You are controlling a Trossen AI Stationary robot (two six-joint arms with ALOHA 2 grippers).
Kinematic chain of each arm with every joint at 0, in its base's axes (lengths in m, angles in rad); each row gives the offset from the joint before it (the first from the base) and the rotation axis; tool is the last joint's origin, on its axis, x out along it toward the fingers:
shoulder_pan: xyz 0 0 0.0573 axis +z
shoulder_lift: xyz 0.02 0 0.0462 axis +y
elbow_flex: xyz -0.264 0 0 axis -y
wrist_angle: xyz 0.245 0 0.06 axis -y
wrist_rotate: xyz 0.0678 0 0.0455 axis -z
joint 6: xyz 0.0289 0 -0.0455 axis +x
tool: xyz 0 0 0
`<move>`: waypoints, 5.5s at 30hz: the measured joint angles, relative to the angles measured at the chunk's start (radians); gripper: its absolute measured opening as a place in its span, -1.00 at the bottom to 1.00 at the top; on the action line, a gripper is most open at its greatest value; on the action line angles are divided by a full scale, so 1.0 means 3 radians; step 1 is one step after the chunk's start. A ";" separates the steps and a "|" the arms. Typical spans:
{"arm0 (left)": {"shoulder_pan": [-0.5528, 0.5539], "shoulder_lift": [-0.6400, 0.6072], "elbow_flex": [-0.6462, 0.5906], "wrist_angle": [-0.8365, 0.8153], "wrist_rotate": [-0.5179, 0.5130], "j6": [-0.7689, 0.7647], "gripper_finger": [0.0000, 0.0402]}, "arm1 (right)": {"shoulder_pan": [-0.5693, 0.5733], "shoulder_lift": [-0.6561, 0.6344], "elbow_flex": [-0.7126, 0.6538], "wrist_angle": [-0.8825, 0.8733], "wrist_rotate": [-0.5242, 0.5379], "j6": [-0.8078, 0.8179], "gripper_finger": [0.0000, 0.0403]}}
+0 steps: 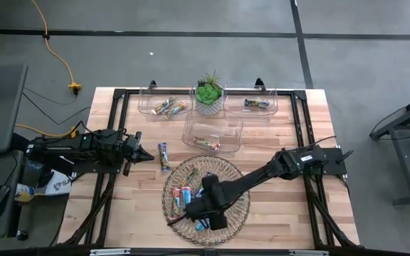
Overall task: Pick and place Granola Bars by type
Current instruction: Put the yellow granola bar into the top left transparent bin
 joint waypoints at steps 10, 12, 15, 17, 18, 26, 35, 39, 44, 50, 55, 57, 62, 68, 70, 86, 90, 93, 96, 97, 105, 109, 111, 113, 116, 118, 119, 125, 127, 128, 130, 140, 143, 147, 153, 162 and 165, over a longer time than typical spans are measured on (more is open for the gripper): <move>0.0000 -0.0001 0.0000 0.0000 0.0001 0.0000 -1.00 | -0.0018 0.0164 0.0000 -0.0098 0.0071 -0.0026 0.02; 0.0000 0.0000 -0.0001 0.0000 0.0003 0.0000 -1.00 | -0.0018 0.0191 0.0000 -0.0127 0.0136 -0.0017 0.02; 0.0000 -0.0001 0.0000 0.0000 0.0004 0.0000 -1.00 | -0.0022 0.0218 0.0000 -0.0169 0.0220 0.0058 0.02; 0.0000 0.0000 -0.0001 0.0001 0.0006 0.0000 -1.00 | -0.0032 0.0216 0.0000 -0.0179 0.0220 0.0095 0.02; 0.0000 0.0000 0.0000 0.0000 0.0012 0.0000 -1.00 | -0.0037 0.0216 0.0001 -0.0176 0.0221 0.0120 0.02; 0.0000 0.0000 -0.0001 -0.0001 0.0011 0.0000 -1.00 | -0.0037 0.0216 0.0001 -0.0267 0.0244 0.0137 0.02; 0.0000 0.0000 0.0000 0.0000 0.0010 0.0000 -1.00 | -0.0037 0.0216 0.0001 -0.0268 0.0297 0.0153 0.02; 0.0000 0.0000 -0.0001 0.0000 0.0009 0.0000 -1.00 | -0.0031 0.0216 0.0000 -0.0264 0.0277 0.0215 0.01; 0.0000 0.0000 0.0000 0.0000 0.0008 0.0000 -1.00 | -0.0002 0.0216 0.0000 -0.0260 0.0235 0.0214 0.01; 0.0000 0.0000 -0.0001 -0.0001 -0.0004 0.0000 -1.00 | 0.0023 0.0217 0.0000 -0.0181 0.0154 0.0214 0.01; 0.0000 0.0000 -0.0001 0.0000 -0.0003 0.0000 -1.00 | 0.0028 0.0250 0.0000 -0.0144 0.0136 0.0215 0.01; 0.0000 0.0000 0.0000 0.0000 -0.0003 0.0000 -1.00 | 0.0032 0.0279 0.0000 -0.0124 0.0143 0.0215 0.02; 0.0000 0.0000 -0.0001 0.0001 -0.0001 0.0000 -1.00 | 0.0032 0.0311 -0.0001 -0.0104 0.0231 0.0347 0.02; 0.0000 0.0000 0.0000 0.0000 0.0000 0.0000 -1.00 | 0.0029 0.0344 -0.0001 -0.0070 0.0197 0.0355 0.01; 0.0000 0.0000 0.0000 0.0000 0.0000 0.0000 -1.00 | 0.0027 0.0371 -0.0001 -0.0066 0.0145 0.0369 0.01; 0.0000 0.0000 0.0000 -0.0001 0.0010 0.0000 -1.00 | 0.0006 0.0434 -0.0001 -0.0064 -0.0023 0.0643 -0.23; 0.0000 -0.0001 -0.0001 0.0000 0.0010 0.0000 -1.00 | 0.0006 0.0435 -0.0001 -0.0064 -0.0075 0.0655 -0.40; 0.0000 0.0000 0.0000 0.0000 0.0010 0.0000 -1.00 | 0.0006 0.0435 -0.0001 -0.0066 -0.0140 0.0685 -0.50; 0.0000 0.0000 0.0000 0.0000 0.0009 0.0000 -1.00 | 0.0006 0.0435 -0.0001 -0.0066 -0.0140 0.0813 -0.58; 0.0000 0.0000 0.0000 0.0000 0.0009 0.0000 -1.00 | 0.0006 0.0435 -0.0001 -0.0066 -0.0144 0.0850 -0.61; 0.0000 0.0000 -0.0001 0.0000 0.0008 0.0000 -1.00 | 0.0006 0.0361 -0.0001 -0.0006 -0.0138 0.1178 -0.72; 0.0000 0.0000 0.0000 0.0000 0.0003 0.0000 -1.00 | 0.0008 0.0236 0.0000 0.0091 -0.0040 0.1354 -0.73; 0.0000 -0.0001 0.0000 0.0000 -0.0004 0.0000 -1.00 | 0.0008 0.0178 0.0000 0.0188 -0.0021 0.1423 -0.73; 0.0000 0.0000 0.0000 -0.0001 -0.0004 0.0000 -1.00 | 0.0005 0.0107 0.0000 0.0317 -0.0008 0.1478 -0.73; 0.0000 0.0000 0.0000 0.0000 -0.0003 0.0000 -1.00 | -0.0011 -0.0001 0.0001 0.0574 0.0010 0.1512 -0.73; 0.0000 0.0000 -0.0001 -0.0001 -0.0003 0.0000 -1.00 | -0.0028 -0.0044 0.0001 0.0766 0.0021 0.1539 -0.73; 0.0000 -0.0001 0.0000 0.0001 -0.0003 0.0000 -1.00 | -0.0040 -0.0068 0.0001 0.0867 0.0020 0.1546 -0.73; 0.0000 0.0000 0.0000 0.0000 -0.0001 0.0000 -1.00 | -0.0150 -0.0200 0.0001 0.1551 0.0080 0.1475 -0.73; 0.0000 0.0000 0.0000 0.0001 -0.0001 0.0000 -1.00 | -0.0197 -0.0222 0.0001 0.1730 0.0135 0.1437 -0.73; 0.0000 0.0000 0.0000 0.0001 -0.0001 0.0000 -1.00 | -0.0221 -0.0234 0.0000 0.1814 0.0144 0.1392 -0.73; 0.0000 -0.0001 0.0000 0.0000 0.0000 0.0000 -1.00 | -0.0283 -0.0253 0.0000 0.2030 0.0173 0.1293 -0.73; 0.0000 0.0000 0.0000 -0.0001 0.0011 0.0000 -1.00 | -0.0664 -0.0277 0.0000 0.3036 0.0224 0.0836 -0.73; 0.0000 0.0000 -0.0001 -0.0001 0.0010 0.0000 -1.00 | -0.0808 -0.0277 0.0000 0.3279 0.0221 0.0727 -0.73; 0.0000 -0.0001 0.0000 -0.0001 0.0010 0.0000 -1.00 | -0.1031 -0.0277 0.0000 0.3575 0.0212 0.0626 -0.73; 0.0000 0.0000 0.0000 -0.0001 0.0009 0.0000 -1.00 | -0.1385 -0.0277 0.0001 0.3872 0.0131 0.0529 -0.73; 0.0000 0.0000 -0.0001 -0.0001 0.0006 0.0000 -1.00 | -0.1966 -0.0276 0.0001 0.3890 -0.0185 0.0186 -0.73; 0.0000 0.0000 0.0000 0.0000 0.0006 0.0000 -1.00 | -0.2162 -0.0276 0.0001 0.3742 -0.0340 0.0052 -0.73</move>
